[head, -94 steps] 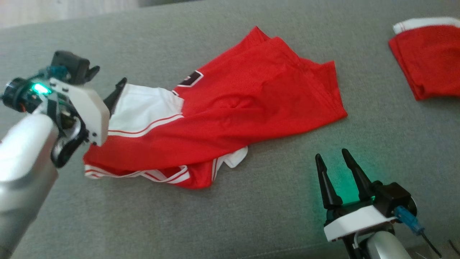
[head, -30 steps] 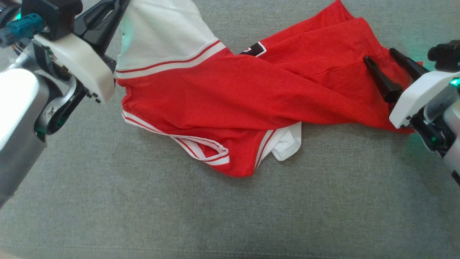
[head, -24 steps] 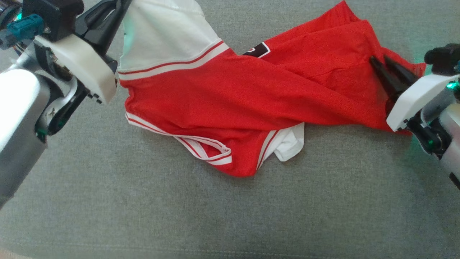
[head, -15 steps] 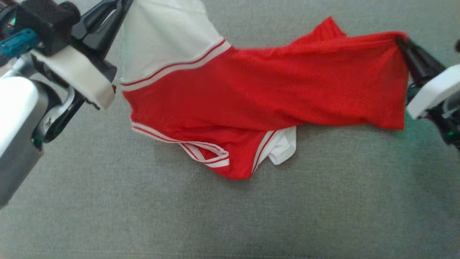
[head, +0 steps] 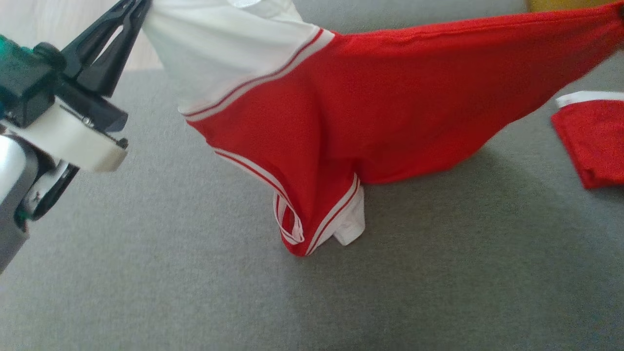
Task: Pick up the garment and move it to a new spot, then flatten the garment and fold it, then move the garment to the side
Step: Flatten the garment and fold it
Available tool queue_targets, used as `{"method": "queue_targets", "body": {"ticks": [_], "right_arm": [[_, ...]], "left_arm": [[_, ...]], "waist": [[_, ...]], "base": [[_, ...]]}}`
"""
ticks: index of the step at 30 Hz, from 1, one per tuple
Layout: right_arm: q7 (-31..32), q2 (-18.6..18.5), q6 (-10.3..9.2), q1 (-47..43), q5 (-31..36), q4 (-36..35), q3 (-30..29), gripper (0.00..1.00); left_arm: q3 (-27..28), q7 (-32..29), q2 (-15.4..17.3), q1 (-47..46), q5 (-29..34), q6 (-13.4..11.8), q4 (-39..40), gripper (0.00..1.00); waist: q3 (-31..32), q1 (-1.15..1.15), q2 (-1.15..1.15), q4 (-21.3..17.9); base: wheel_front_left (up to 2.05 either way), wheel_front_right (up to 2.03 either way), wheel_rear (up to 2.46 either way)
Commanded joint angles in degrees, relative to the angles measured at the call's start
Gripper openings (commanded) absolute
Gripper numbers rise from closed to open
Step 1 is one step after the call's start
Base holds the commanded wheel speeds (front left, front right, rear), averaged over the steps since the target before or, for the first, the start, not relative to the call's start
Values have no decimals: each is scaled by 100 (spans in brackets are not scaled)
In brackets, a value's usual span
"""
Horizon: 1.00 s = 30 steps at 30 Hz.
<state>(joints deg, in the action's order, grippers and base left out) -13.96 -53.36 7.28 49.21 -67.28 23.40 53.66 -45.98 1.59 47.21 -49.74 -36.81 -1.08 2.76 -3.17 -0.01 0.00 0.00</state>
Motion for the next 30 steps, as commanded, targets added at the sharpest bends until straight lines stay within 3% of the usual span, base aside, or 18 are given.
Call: {"method": "queue_targets", "body": {"ticks": [1,8,13,18,23,26,30], "right_arm": [[-42,-369,21,-226,-79,-217,-106,0],[-68,-935,21,-348,-103,-805,-642,0],[275,-953,21,-57,239,-1051,-979,0],[984,-321,21,497,769,-784,-1077,0],[1402,487,21,1217,1198,-140,-1127,0],[1387,950,21,1692,1498,298,-1098,0],[1073,1376,21,2448,1897,876,-1178,0]], "left_arm": [[409,11,359,-201,-15,-60,150,0],[665,190,558,-472,141,-170,372,0],[716,26,508,-1133,301,68,427,0],[509,-26,67,-2060,775,407,-299,0],[200,104,-531,-3043,1281,638,-1628,0],[22,376,-855,-3605,1793,590,-2453,0],[-7,911,-1301,-4438,2293,311,-3322,0]], "waist": [[284,1,0,-211],[485,1,0,-377],[467,1,0,-522],[90,1,0,-528],[-706,1,0,-404],[-1133,1,0,-342],[-1673,1,0,-262]], "base": [[0,0,0],[0,0,0],[0,0,0],[0,0,0],[0,0,0],[0,0,0],[0,0,0]]}}
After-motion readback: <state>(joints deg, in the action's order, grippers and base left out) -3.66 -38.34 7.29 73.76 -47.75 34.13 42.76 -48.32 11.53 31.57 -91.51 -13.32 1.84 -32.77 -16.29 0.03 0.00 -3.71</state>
